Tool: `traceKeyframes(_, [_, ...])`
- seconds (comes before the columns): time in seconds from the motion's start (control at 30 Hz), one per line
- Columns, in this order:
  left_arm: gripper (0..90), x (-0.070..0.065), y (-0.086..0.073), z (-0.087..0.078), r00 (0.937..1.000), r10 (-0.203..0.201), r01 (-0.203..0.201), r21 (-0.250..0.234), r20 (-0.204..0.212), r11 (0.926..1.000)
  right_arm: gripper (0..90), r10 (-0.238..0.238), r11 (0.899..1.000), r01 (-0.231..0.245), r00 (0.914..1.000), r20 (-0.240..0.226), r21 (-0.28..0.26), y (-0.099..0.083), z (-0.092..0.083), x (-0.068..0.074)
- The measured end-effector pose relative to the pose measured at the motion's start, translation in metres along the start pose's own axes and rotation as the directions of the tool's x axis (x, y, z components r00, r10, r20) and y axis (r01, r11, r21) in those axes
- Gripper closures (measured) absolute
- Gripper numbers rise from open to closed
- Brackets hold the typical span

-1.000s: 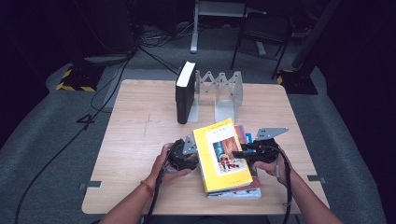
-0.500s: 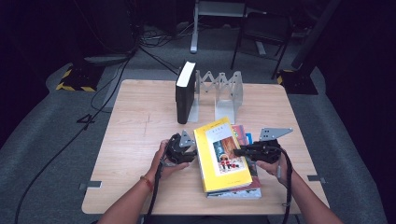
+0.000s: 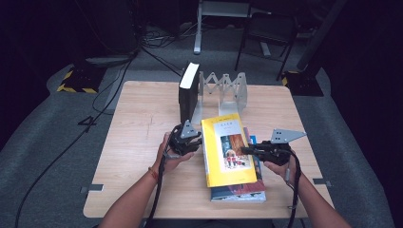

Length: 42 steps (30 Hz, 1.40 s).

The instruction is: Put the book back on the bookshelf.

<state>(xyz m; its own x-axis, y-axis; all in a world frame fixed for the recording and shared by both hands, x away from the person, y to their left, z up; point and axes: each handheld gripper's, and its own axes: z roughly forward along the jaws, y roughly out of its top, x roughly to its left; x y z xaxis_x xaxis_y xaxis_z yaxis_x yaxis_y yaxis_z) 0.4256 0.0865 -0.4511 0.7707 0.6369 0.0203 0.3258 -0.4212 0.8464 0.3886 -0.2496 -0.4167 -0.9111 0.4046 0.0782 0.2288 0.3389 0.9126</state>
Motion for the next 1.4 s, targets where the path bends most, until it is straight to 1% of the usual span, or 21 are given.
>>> traceKeyframes(0.03, [68.1,0.004,0.002,0.001,0.9996,-0.028,0.028,-0.015,0.005,0.9995,84.2,-0.013,1.000,0.013,0.9998,0.013,-0.006,0.001,0.000,0.001])
traceKeyframes(0.1, [66.7,0.009,0.004,0.001,0.9989,-0.047,0.047,-0.034,-0.005,0.9983,84.6,-0.049,0.999,0.050,0.9985,0.025,-0.020,0.003,-0.001,0.004])
traceKeyframes(0.17, [67.8,0.012,0.008,0.001,0.9983,-0.059,0.059,-0.037,-0.004,0.9976,84.9,-0.097,0.995,0.098,0.9935,0.060,-0.009,0.004,0.000,0.009])
traceKeyframes(0.23, [70.5,0.011,0.013,-0.001,0.9990,-0.043,0.043,-0.044,-0.008,0.9981,85.0,-0.143,0.989,0.145,0.9852,0.094,-0.012,0.005,-0.002,0.016])
traceKeyframes(0.3, [73.5,0.009,0.023,-0.005,0.9992,-0.041,0.041,-0.059,0.000,0.9974,85.6,-0.145,0.989,0.148,0.9837,0.107,-0.022,0.005,-0.004,0.016])
traceKeyframes(0.4, [76.9,0.007,0.040,-0.010,0.9995,-0.031,0.031,-0.063,-0.008,0.9976,86.3,-0.150,0.986,0.157,0.9810,0.123,-0.050,0.007,-0.010,0.015])
traceKeyframes(0.47, [82.5,0.005,0.051,-0.014,0.9994,-0.015,0.013,-0.074,-0.032,0.9972,87.2,-0.169,0.980,0.182,0.9742,0.150,-0.078,0.009,-0.012,0.017])
traceKeyframes(0.5, [83.8,0.006,0.055,-0.017,0.9994,-0.018,0.016,-0.085,-0.030,0.9963,87.4,-0.180,0.977,0.196,0.9702,0.162,-0.086,0.010,-0.012,0.018])
traceKeyframes(0.6, [84.4,0.008,0.063,-0.024,0.9997,-0.015,0.013,-0.114,-0.021,0.9934,88.2,-0.186,0.971,0.208,0.9675,0.171,-0.120,0.010,-0.011,0.017])
traceKeyframes(0.63, [84.4,0.008,0.066,-0.026,0.9997,-0.016,0.013,-0.122,-0.021,0.9925,88.3,-0.197,0.967,0.220,0.9648,0.174,-0.125,0.010,-0.012,0.018])
traceKeyframes(0.7, [84.1,0.008,0.068,-0.029,0.9996,-0.025,0.023,-0.134,-0.015,0.9907,88.4,-0.214,0.963,0.238,0.9604,0.178,-0.127,0.009,-0.013,0.022])
traceKeyframes(0.77, [81.7,0.006,0.070,-0.031,0.9997,-0.021,0.019,-0.148,-0.009,0.9888,88.6,-0.224,0.960,0.250,0.9572,0.183,-0.128,0.007,-0.015,0.028])
traceKeyframes(0.8, [80.9,0.004,0.072,-0.033,0.9998,-0.019,0.020,-0.169,0.003,0.9853,88.7,-0.228,0.958,0.254,0.9559,0.185,-0.133,0.006,-0.016,0.030])
traceKeyframes(0.83, [80.3,0.004,0.074,-0.034,0.9998,-0.017,0.018,-0.179,0.010,0.9838,88.7,-0.229,0.958,0.254,0.9562,0.183,-0.134,0.004,-0.020,0.033])
traceKeyframes(0.9, [80.0,0.002,0.076,-0.035,0.9998,-0.015,0.017,-0.186,0.011,0.9824,88.6,-0.213,0.962,0.237,0.9623,0.169,-0.138,0.002,-0.022,0.034])
traceKeyframes(1.03, [82.5,-0.005,0.085,-0.041,0.9994,0.022,-0.015,-0.211,0.027,0.9773,87.8,-0.221,0.961,0.243,0.9611,0.166,-0.129,0.001,-0.026,0.034])
traceKeyframes(1.17, [81.4,-0.014,0.090,-0.045,0.9973,0.063,-0.053,-0.225,0.037,0.9729,80.4,-0.236,0.958,0.257,0.9581,0.162,-0.123,0.001,-0.028,0.034])
traceKeyframes(1.23, [81.4,-0.022,0.091,-0.048,0.9961,0.082,-0.072,-0.236,0.032,0.9690,78.9,-0.231,0.963,0.250,0.9586,0.167,-0.105,0.003,-0.026,0.033])
traceKeyframes(1.3, [80.5,-0.024,0.091,-0.051,0.9961,0.085,-0.077,-0.238,0.025,0.9683,77.7,-0.222,0.965,0.241,0.9595,0.174,-0.099,0.003,-0.024,0.034])
traceKeyframes(1.33, [80.1,-0.025,0.090,-0.053,0.9959,0.087,-0.079,-0.240,0.023,0.9676,78.1,-0.212,0.968,0.231,0.9619,0.172,-0.101,0.003,-0.024,0.033])
traceKeyframes(1.4, [79.4,-0.026,0.087,-0.056,0.9958,0.090,-0.082,-0.245,0.020,0.9660,84.0,-0.211,0.968,0.230,0.9626,0.169,-0.100,0.002,-0.024,0.034])
